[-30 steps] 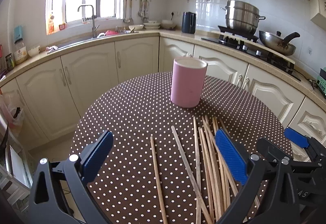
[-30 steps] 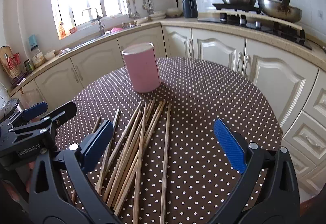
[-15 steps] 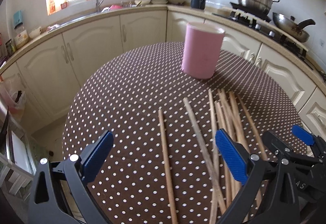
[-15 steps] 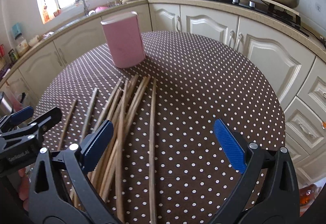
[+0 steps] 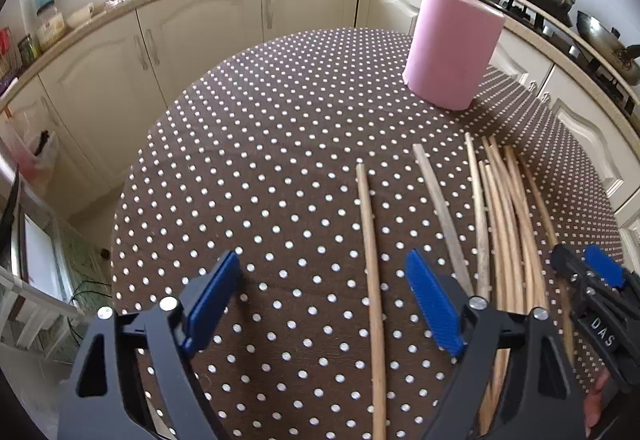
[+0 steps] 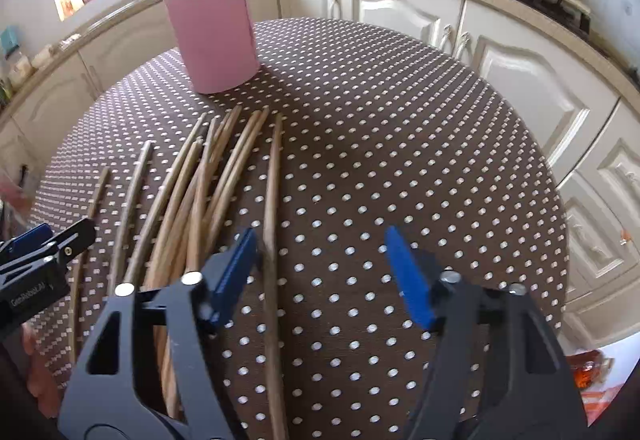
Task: Organize utensils
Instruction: 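Lower the left gripper onto one wooden chopstick and close while the right gripper grasps another, then lift the chopsticks upright with both grippers and carry them over the pink cup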
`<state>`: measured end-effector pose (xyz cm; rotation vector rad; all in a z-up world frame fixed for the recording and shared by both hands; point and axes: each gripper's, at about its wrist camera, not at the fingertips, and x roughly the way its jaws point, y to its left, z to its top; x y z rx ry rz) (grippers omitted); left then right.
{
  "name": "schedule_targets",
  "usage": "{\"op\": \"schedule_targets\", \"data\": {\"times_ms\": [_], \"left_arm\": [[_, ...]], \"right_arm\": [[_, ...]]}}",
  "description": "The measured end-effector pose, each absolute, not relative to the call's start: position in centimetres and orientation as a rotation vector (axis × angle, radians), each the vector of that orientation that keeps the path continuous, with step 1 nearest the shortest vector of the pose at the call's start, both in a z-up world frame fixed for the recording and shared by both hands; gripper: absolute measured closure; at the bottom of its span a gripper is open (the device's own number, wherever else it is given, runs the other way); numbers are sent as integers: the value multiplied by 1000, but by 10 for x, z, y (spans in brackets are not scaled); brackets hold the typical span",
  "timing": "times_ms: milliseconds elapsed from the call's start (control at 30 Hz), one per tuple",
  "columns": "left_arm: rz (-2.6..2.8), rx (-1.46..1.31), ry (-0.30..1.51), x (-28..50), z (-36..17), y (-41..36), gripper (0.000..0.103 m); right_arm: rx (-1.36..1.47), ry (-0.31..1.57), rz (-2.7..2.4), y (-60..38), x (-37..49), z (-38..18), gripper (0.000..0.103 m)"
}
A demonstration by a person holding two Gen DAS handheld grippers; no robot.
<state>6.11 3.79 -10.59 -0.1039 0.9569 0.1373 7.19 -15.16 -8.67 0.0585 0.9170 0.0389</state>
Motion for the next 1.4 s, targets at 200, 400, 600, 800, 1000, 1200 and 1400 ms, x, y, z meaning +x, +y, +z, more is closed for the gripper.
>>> {"op": "schedule_targets", "data": {"times_ms": [200, 400, 600, 800, 1000, 1200, 1400], "left_arm": [[172, -63, 939, 65, -107, 33, 51], [147, -108, 917, 66, -104, 36, 96], [113, -164, 899, 61, -101, 42, 97], [77, -203, 809, 49, -83, 46, 97], [58, -202, 736, 46, -59, 41, 97], [38, -208, 663, 50, -35, 40, 97], [33, -221, 603, 57, -10, 39, 97]], "right_arm": [[48, 905, 55, -150, 75, -85, 81], [104, 905, 80, -158, 75, -85, 96], [163, 901, 83, -166, 73, -83, 97], [209, 841, 110, -172, 68, -69, 97], [257, 754, 121, -182, 60, -47, 97], [280, 678, 116, -193, 55, -25, 97], [272, 611, 115, -196, 54, -2, 97]]}}
